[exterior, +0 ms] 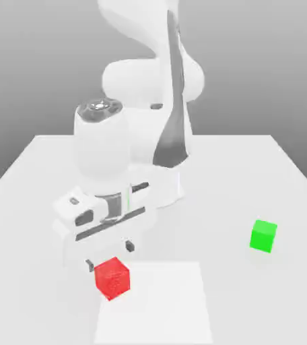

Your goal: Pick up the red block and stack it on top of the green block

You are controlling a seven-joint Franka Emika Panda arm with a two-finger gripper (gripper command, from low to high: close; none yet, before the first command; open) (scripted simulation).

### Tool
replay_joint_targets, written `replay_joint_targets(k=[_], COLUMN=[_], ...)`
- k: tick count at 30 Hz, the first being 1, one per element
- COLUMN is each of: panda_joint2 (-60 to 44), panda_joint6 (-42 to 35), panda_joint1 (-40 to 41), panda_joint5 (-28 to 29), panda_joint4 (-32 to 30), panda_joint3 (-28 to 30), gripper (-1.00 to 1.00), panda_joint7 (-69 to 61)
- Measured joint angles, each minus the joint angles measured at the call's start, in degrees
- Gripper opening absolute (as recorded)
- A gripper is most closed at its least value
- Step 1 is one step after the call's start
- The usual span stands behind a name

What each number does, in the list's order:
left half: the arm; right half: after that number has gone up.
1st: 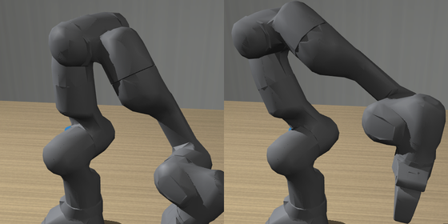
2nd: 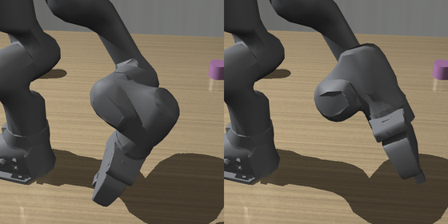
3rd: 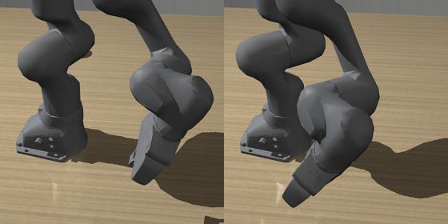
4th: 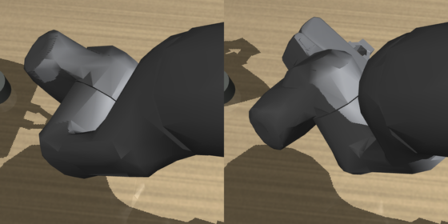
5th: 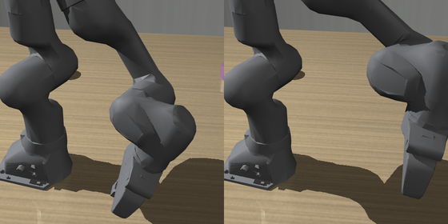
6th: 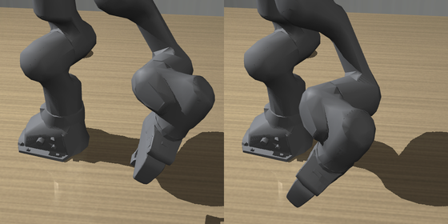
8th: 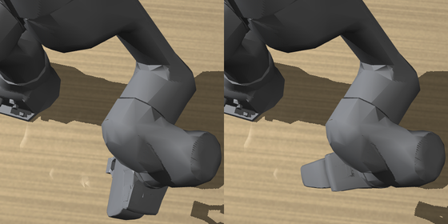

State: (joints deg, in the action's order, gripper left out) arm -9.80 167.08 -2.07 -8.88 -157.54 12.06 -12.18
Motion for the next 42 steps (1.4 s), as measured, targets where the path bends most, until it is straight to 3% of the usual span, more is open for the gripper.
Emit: replay_joint_targets(k=[1, 2, 9, 15, 23, 32, 36, 40, 41, 42], panda_joint2=[-2.07, -3.88, -4.21, 6.90, 15.09, 22.31, 17.72, 9.83, 8.24, 8.24], panda_joint6=[1.70, 3.21, 3.37, -5.68, -10.34, -13.78, -9.01, -1.56, -0.06, -0.07], panda_joint1=[1.40, 2.76, 2.92, 0.77, -15.24, -32.28, -33.21, -32.97, -33.03, -33.02], panda_joint5=[-1.69, -2.95, -3.26, 6.71, 5.01, 1.69, 4.04, 9.78, 11.18, 11.18], panda_joint4=[0.33, 0.62, 0.67, -1.14, -4.30, -8.07, -8.30, -8.08, -8.04, -8.04], panda_joint3=[-1.79, -3.45, -3.67, 1.02, -9.33, -24.73, -27.34, -26.26, -25.85, -25.86], gripper=[0.00, -1.00, -1.00, -1.00, -1.00, -1.00, -1.00, -1.00, 1.00, 1.00], panda_joint7=[-1.29, -2.25, -2.47, 4.82, 9.41, 14.54, 17.13, 21.18, 22.16, 22.16])
